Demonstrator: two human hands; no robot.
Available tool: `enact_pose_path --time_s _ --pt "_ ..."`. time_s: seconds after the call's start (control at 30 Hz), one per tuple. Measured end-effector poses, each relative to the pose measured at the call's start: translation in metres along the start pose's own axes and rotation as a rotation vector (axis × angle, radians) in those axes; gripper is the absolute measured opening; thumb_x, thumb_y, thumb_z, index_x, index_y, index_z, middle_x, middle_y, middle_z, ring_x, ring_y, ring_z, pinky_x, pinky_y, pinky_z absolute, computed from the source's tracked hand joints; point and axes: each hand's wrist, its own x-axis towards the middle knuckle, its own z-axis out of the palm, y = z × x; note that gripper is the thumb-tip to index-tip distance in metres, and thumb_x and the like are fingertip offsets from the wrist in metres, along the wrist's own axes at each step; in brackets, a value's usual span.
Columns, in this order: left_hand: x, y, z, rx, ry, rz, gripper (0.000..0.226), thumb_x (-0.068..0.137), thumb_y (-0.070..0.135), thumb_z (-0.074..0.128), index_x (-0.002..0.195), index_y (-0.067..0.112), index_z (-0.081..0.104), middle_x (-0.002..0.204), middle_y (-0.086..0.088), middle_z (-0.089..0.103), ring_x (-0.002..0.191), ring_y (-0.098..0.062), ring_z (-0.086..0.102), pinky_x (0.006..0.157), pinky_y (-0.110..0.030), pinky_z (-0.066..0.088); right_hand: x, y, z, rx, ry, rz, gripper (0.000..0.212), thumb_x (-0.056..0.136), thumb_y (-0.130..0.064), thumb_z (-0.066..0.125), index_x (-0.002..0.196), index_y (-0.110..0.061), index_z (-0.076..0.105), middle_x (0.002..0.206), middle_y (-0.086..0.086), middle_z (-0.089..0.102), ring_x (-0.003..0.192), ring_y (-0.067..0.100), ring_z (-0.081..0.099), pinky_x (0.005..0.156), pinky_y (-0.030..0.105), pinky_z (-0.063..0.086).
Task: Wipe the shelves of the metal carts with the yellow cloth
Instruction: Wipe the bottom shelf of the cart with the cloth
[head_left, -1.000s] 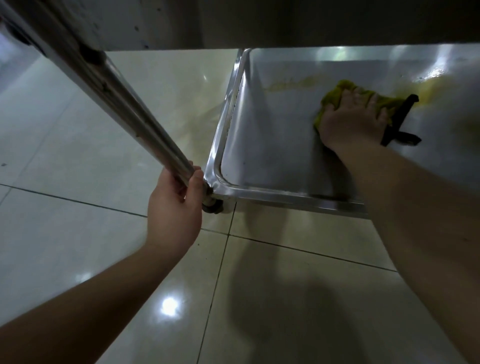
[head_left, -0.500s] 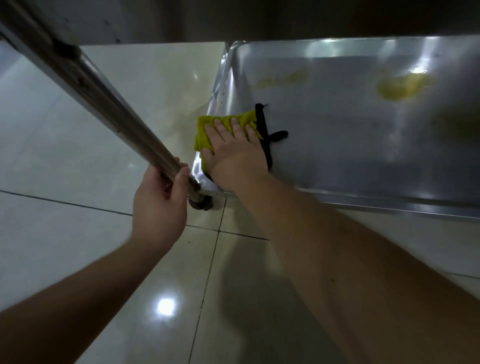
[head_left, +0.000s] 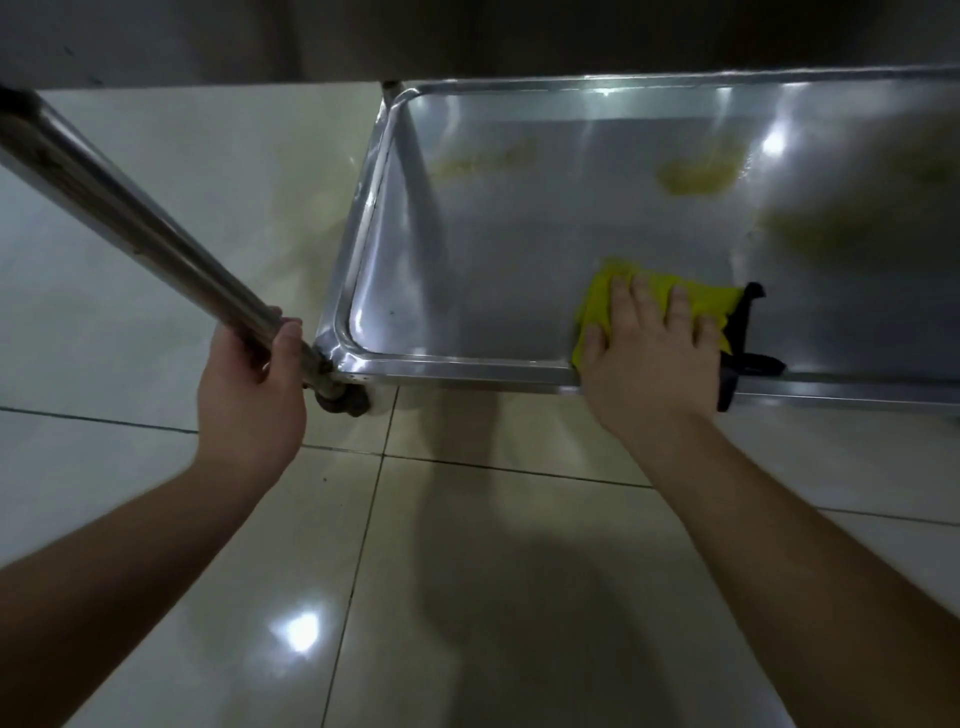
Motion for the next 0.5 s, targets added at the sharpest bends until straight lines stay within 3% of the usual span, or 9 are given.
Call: enact_pose_path --time_s 0.07,0.2,0.27,0.4,0.5 --pt "-0.001 0.003 0.002 0.011 0.017 -0.023 0.033 0.105 0.041 0.055 0.133 0.024 0.057 0.121 0.012 0.068 0.107 -0.002 0.06 0.082 -0.005 0.035 -0.003 -0.021 0.0 0.004 -0.056 -0.101 0.063 0.108 -0.047 0.015 0.167 -0.026 0.003 0.174 -0.005 0.0 0.16 0.03 -0.001 0.127 0.052 0.004" --pt "-0.005 0.009 0.008 0.007 0.055 -0.054 0.037 0.105 0.042 0.054 0.136 0.022 0.054 0.119 0.011 0.064 0.108 -0.006 0.057 0.091 -0.021 0.037 -0.01 -0.077 0.006 0.033 -0.091 -0.381 0.061 0.109 -0.047 0.019 0.166 -0.028 0.008 0.174 -0.005 0.003 0.16 0.03 -0.001 0.127 0.052 0.0" --pt "-0.005 0.011 0.007 0.043 0.058 -0.073 0.037 0.105 0.041 0.053 0.136 0.021 0.054 0.117 0.013 0.061 0.105 -0.005 0.054 0.091 -0.022 0.035 -0.009 -0.095 0.006 0.043 -0.109 -0.486 0.061 0.109 -0.048 0.019 0.166 -0.03 0.01 0.174 -0.006 0.003 0.16 0.029 -0.001 0.127 0.053 -0.001" --pt "-0.02 0.004 0.01 0.106 0.008 -0.205 0.041 0.096 0.037 0.065 0.131 0.019 0.054 0.127 0.0 0.058 0.108 -0.019 0.058 0.084 -0.032 0.042 0.0 -0.081 0.005 0.044 -0.081 -0.517 0.061 0.107 -0.051 0.022 0.165 -0.033 0.016 0.173 -0.008 0.009 0.16 0.025 0.005 0.128 0.05 0.002" --pt "-0.058 -0.006 0.02 0.198 -0.181 -0.376 0.036 0.095 0.028 0.067 0.127 0.016 0.055 0.109 -0.004 0.06 0.087 -0.022 0.061 0.064 -0.031 0.043 0.016 -0.048 0.001 0.006 -0.05 -0.477 0.061 0.107 -0.051 0.02 0.165 -0.031 0.018 0.173 -0.007 0.011 0.159 0.026 0.01 0.127 0.049 0.007"
